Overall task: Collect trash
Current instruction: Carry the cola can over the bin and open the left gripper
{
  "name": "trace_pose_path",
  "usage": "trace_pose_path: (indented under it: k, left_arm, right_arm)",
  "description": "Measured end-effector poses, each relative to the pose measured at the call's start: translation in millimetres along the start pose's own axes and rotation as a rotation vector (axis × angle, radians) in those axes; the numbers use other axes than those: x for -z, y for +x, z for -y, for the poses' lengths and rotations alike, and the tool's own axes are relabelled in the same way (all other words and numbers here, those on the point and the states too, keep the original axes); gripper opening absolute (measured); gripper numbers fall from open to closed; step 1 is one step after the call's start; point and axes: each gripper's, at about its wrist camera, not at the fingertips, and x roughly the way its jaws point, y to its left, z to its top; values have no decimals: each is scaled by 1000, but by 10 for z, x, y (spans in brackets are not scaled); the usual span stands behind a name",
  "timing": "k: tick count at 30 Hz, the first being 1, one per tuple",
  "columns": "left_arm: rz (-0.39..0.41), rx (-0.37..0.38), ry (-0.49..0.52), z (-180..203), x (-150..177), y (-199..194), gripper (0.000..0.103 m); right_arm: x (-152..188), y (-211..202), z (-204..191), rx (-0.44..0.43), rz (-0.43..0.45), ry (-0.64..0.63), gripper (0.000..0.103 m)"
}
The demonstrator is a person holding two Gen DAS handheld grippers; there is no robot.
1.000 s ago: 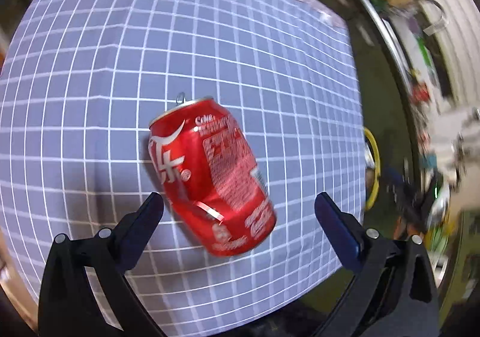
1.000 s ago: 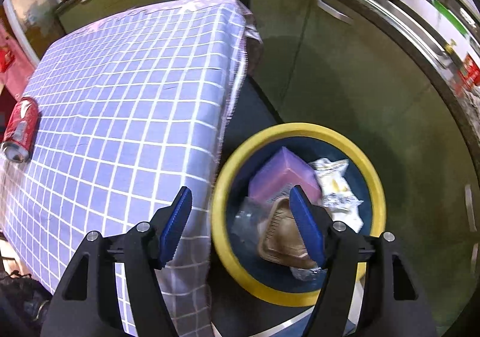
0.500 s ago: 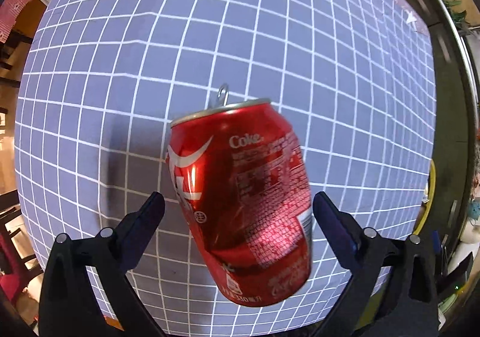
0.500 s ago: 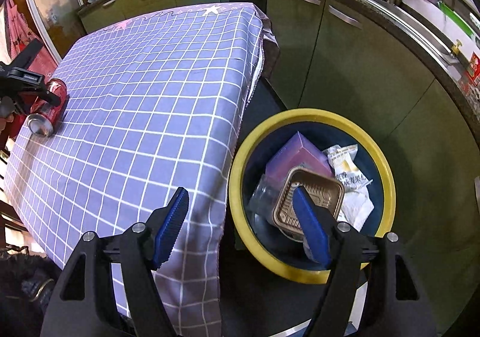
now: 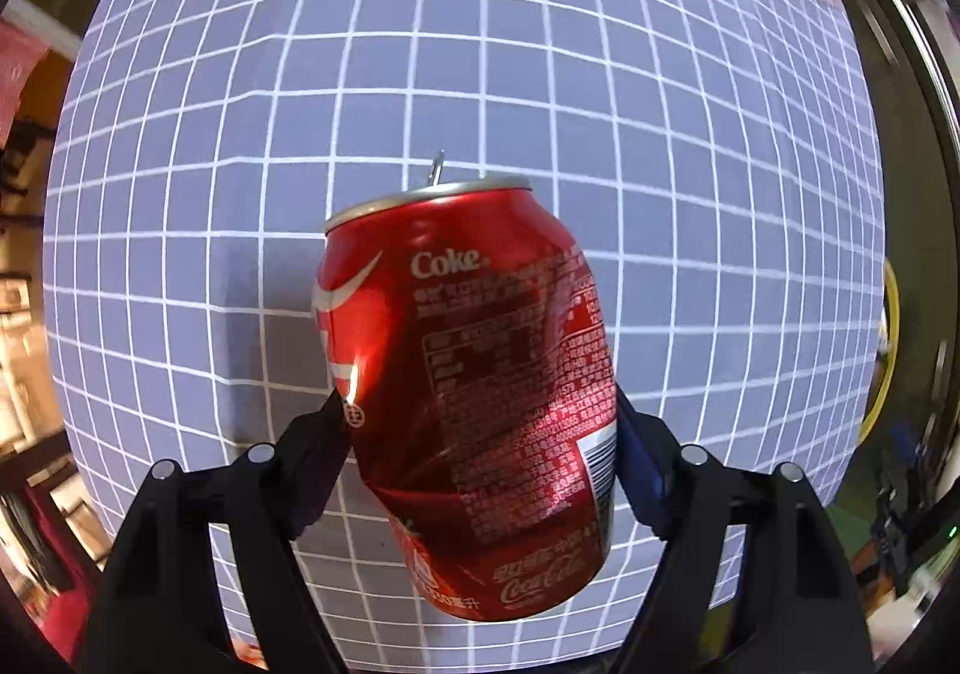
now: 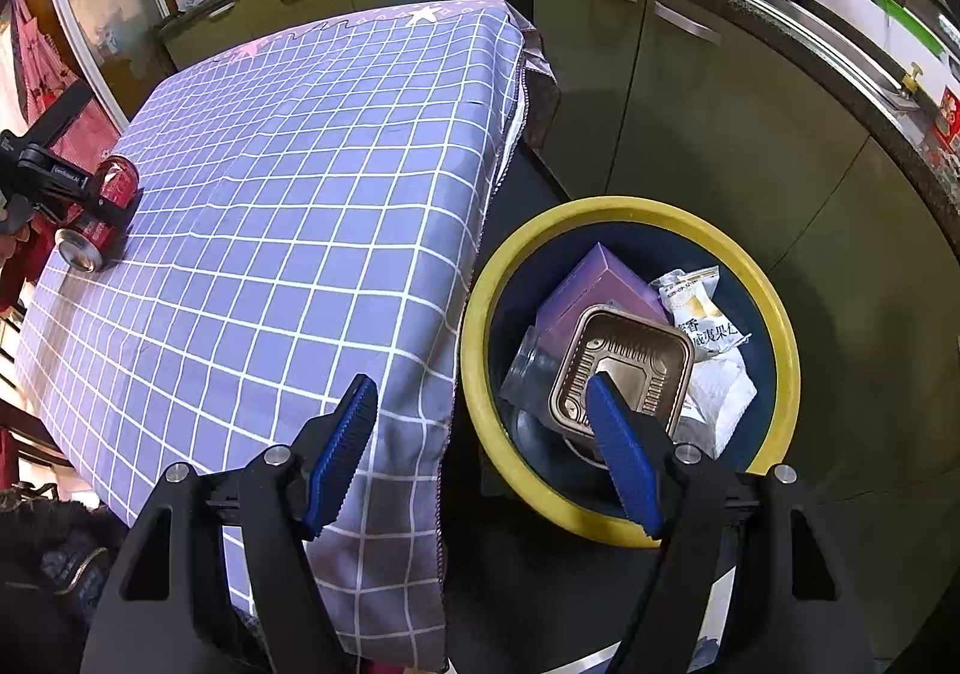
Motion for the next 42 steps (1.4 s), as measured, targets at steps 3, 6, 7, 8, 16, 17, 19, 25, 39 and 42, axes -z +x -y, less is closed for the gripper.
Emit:
trace_pose_path:
  k: [3, 6, 7, 8, 16, 17, 19, 25, 39, 42]
  left_arm:
    - [4, -11, 56, 97, 84, -62, 73]
    - [24, -10, 95, 92, 239, -185, 73]
    - [36, -13, 112, 123, 280, -236, 73]
    - [43, -11, 121, 178, 316, -283, 73]
    - [116, 5, 219, 481, 519, -675, 73]
    - [123, 10, 231, 416, 553, -752, 73]
    - [135, 19, 260, 489, 592, -848, 73]
    - [162, 60, 403, 866, 622, -985, 73]
    - [135, 231, 853, 3262, 783, -764, 73]
    - [92, 242, 906, 3728, 739, -473, 73]
  right_arm:
    - [13, -19, -10, 2, -1, 0, 71]
    - [26, -45, -26, 5, -1, 1, 71]
    - [32, -54, -34, 6, -1, 1, 71]
    - [33, -56, -33, 6, 0, 2, 71]
    - [103, -150, -64, 7, 7, 7, 71]
    - [111, -163, -60, 9, 8, 8, 71]
    - [135, -195, -34, 12, 14, 16, 71]
    - [311, -431, 176, 43, 55, 83, 71]
    - [1089, -887, 1066, 144, 80, 309, 72]
    - [1215, -831, 1218, 136, 72, 342, 72]
